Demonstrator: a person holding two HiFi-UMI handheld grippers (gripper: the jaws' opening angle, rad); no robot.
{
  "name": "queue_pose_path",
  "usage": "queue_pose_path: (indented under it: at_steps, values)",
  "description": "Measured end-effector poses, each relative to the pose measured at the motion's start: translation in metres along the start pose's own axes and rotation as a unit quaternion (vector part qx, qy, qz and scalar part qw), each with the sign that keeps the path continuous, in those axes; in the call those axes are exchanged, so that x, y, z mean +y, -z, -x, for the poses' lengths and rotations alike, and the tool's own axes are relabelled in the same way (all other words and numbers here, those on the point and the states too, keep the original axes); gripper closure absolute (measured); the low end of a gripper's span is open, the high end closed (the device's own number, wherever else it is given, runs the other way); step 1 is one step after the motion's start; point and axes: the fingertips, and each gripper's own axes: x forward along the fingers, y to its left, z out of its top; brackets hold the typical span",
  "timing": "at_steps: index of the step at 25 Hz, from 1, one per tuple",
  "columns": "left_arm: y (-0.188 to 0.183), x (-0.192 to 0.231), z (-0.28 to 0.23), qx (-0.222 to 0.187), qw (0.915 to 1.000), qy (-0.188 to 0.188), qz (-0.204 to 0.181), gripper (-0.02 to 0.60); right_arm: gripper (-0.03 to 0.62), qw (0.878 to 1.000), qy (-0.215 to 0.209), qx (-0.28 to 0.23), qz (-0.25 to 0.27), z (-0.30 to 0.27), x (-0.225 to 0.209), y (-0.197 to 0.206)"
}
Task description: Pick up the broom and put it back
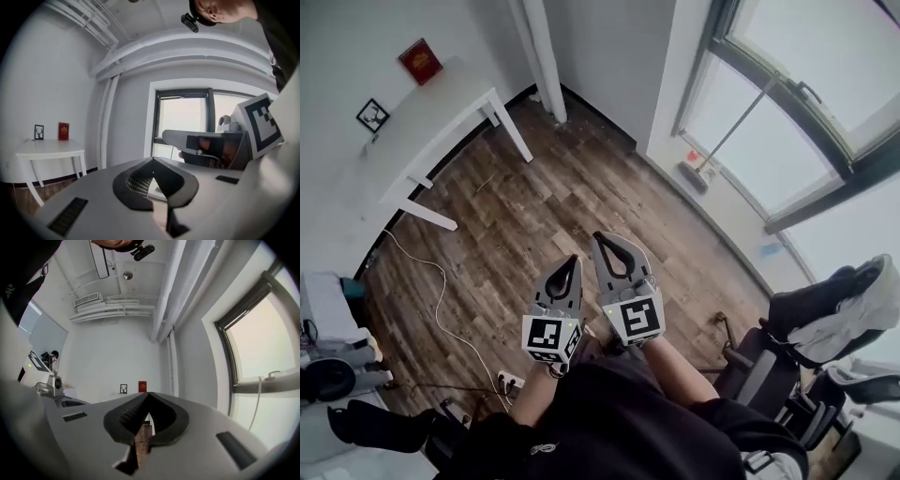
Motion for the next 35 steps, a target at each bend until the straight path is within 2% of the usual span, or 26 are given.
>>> queue_pose_path:
  at_steps: [5,9,17,21,24,28,32,35]
  values:
    - [0.003,0.006,-0.067,0.021,0.9988,0.045,-0.004,0.581,0.572,0.998,0.065,0.017,-0.010,-0.026,-0.064,0.022]
    - [-0.006,0.022,-0.135,0.012,0.9960,0.089,-0.004,0.581,0.572,0.993,0.111,0.030,0.007,-0.063,-0.116,0.034]
    - [-0.065,0.063,-0.259,-0.021,0.9845,0.174,-0.007,0.581,0.572,0.980,0.192,0.036,0.028,-0.154,-0.208,0.020]
    - [-0.073,0.079,-0.302,-0.024,0.9813,0.191,-0.003,0.581,0.572,0.974,0.219,0.045,0.039,-0.190,-0.237,0.019]
    - [-0.070,0.090,-0.319,-0.016,0.9803,0.196,0.015,0.581,0.572,0.972,0.224,0.058,0.041,-0.206,-0.246,0.028]
    - [-0.065,0.098,-0.345,-0.004,0.9777,0.210,0.014,0.581,0.572,0.969,0.237,0.062,0.031,-0.223,-0.265,0.037]
    - [-0.061,0.082,-0.391,0.003,0.9759,0.218,0.011,0.581,0.572,0.967,0.246,0.062,0.025,-0.228,-0.309,0.047]
    - [-0.053,0.057,-0.430,0.022,0.9713,0.237,-0.001,0.581,0.572,0.961,0.270,0.058,-0.019,-0.222,-0.356,0.068]
